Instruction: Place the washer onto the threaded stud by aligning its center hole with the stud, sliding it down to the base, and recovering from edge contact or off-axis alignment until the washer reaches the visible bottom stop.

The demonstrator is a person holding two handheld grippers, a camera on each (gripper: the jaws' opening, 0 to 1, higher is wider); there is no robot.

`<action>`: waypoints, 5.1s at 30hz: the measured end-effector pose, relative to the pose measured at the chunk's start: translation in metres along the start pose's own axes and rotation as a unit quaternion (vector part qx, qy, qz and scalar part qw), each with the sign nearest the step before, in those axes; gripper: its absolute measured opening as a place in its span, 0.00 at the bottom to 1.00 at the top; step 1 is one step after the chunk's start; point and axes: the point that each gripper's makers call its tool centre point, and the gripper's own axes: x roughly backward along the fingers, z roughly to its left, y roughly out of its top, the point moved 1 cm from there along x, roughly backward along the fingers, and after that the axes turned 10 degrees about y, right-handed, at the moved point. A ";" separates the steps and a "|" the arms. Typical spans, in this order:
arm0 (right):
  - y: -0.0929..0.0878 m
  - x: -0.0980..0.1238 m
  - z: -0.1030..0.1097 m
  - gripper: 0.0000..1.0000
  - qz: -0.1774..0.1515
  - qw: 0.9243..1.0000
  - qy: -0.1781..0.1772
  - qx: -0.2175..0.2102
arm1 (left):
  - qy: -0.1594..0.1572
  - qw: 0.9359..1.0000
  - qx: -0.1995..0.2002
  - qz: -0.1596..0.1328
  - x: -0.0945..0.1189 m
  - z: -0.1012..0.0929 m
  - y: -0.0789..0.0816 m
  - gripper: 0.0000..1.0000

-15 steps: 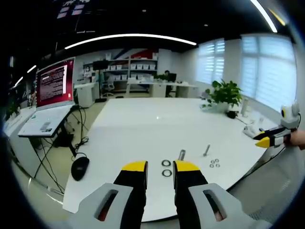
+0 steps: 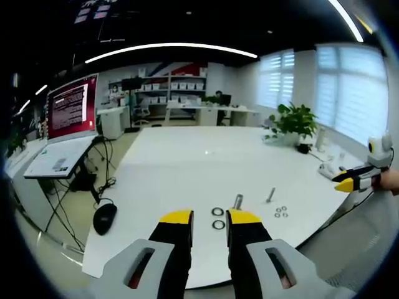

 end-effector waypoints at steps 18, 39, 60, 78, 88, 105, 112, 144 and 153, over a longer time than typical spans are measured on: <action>-0.001 0.000 0.001 0.31 0.005 1.000 0.002 0.001 | 0.000 1.000 0.002 0.002 -0.003 0.006 -0.005 0.18; -0.001 -0.001 0.000 0.31 0.004 1.000 0.003 -0.001 | 0.003 1.000 0.000 0.003 -0.003 0.006 -0.006 0.18; -0.003 -0.001 0.000 0.31 0.009 1.000 0.005 0.001 | 0.002 1.000 -0.001 0.006 -0.003 0.005 -0.006 0.17; -0.004 -0.002 0.000 0.30 0.012 1.000 0.004 0.003 | 0.002 1.000 0.001 0.005 -0.003 0.006 -0.007 0.16; -0.004 -0.001 0.000 0.30 0.012 1.000 0.004 0.003 | 0.002 1.000 0.001 0.006 -0.003 0.005 -0.007 0.16; -0.005 -0.001 0.000 0.30 0.014 1.000 0.003 0.002 | 0.001 1.000 0.001 0.006 -0.002 0.005 -0.007 0.16; -0.004 -0.001 0.000 0.29 0.011 1.000 0.001 0.003 | 0.001 1.000 0.002 0.006 -0.003 0.005 -0.007 0.16; -0.004 -0.001 0.000 0.29 0.013 1.000 0.000 0.005 | 0.002 1.000 0.003 0.006 -0.003 0.006 -0.007 0.15; -0.004 -0.001 -0.001 0.29 0.013 1.000 0.000 0.006 | 0.003 1.000 0.003 0.007 -0.003 0.006 -0.007 0.15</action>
